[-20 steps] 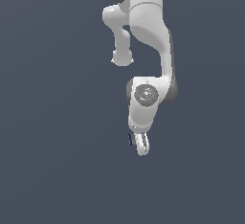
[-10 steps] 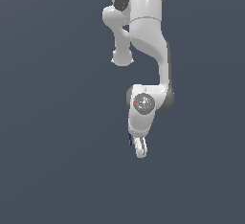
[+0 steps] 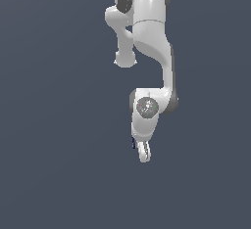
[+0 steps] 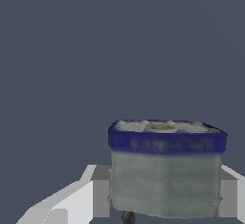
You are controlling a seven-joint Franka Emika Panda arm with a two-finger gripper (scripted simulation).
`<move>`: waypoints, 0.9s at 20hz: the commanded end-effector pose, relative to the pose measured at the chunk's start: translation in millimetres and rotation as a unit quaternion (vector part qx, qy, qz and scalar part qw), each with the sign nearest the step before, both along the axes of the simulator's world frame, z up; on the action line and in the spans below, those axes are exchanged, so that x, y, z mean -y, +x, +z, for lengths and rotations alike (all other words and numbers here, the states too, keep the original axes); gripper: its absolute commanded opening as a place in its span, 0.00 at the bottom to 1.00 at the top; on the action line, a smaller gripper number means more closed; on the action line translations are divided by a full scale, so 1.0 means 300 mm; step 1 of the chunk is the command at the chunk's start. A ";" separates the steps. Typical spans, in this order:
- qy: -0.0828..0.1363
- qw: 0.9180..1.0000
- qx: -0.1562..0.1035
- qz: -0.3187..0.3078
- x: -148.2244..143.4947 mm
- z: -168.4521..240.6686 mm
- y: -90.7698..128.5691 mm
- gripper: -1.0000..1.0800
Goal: Pick up the object and move it to a goal position.
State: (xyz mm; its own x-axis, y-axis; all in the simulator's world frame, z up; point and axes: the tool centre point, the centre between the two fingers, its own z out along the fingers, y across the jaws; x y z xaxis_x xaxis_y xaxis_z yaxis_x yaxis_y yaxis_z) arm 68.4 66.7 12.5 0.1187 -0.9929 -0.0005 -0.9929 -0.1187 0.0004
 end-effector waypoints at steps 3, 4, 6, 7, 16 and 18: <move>0.000 1.000 0.000 0.000 0.000 0.000 0.000 0.00; 0.000 1.000 0.000 0.000 0.000 0.000 0.000 0.00; 0.000 1.000 0.000 0.000 0.001 0.001 0.000 0.00; 0.000 1.000 0.000 0.000 0.001 0.002 -0.001 0.00; 0.000 1.000 0.000 0.000 0.027 0.038 -0.046 0.00; 0.000 1.000 0.000 0.000 0.038 0.054 -0.066 0.00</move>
State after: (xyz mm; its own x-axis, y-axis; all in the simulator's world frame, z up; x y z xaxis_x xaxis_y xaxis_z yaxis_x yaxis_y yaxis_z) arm 52.5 57.8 24.9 0.1188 -0.9929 -0.0004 -0.9929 -0.1188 0.0013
